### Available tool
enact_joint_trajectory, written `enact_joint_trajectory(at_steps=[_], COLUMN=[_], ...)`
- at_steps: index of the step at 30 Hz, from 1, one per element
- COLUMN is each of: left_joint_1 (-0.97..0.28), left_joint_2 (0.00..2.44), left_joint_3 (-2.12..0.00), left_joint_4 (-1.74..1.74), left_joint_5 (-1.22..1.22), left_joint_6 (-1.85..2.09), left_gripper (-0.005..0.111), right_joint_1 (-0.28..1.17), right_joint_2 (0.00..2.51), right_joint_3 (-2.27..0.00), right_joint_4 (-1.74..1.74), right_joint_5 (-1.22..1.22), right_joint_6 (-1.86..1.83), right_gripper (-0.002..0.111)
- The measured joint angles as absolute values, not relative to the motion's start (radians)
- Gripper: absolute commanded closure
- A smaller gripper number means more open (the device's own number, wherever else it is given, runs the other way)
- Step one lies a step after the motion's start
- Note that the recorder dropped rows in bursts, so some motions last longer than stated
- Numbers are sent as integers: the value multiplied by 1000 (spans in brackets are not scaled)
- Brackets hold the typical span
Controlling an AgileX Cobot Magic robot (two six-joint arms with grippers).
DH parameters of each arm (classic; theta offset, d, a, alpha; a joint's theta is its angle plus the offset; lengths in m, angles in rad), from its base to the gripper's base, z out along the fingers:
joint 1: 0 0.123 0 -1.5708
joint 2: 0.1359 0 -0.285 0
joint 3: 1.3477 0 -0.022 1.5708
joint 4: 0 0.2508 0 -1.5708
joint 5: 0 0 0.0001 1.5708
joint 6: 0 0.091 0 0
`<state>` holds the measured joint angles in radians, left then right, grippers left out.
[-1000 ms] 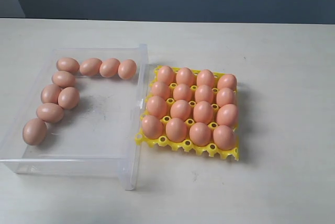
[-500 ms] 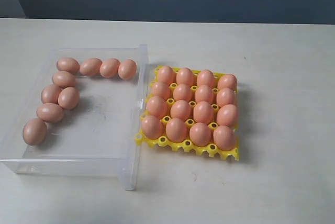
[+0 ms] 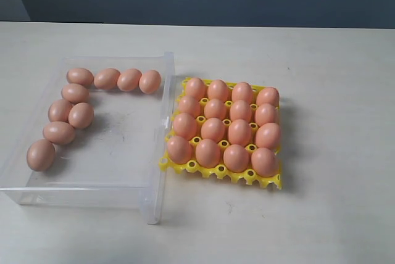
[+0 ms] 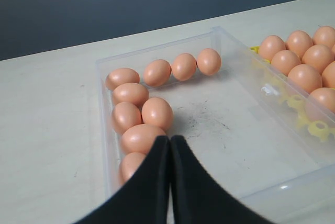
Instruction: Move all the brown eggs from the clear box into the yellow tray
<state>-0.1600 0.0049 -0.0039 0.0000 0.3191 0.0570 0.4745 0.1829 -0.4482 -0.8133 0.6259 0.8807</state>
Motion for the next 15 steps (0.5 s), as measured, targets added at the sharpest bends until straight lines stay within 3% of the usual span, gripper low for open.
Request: enact_joint_trajectory(at_steps=[15], left_joint_1=[-160], left_joint_2=[5], left_joint_3=[-4], left_joint_4=[0], left_joint_5=[319], left_joint_6=[57], left_gripper=[106], right_joint_1=[474], right_joint_2=[183], right_joint_3=[-450], right_joint_4=[-682], right_joint_5=[621], right_joint_6=[894], right_gripper=[109])
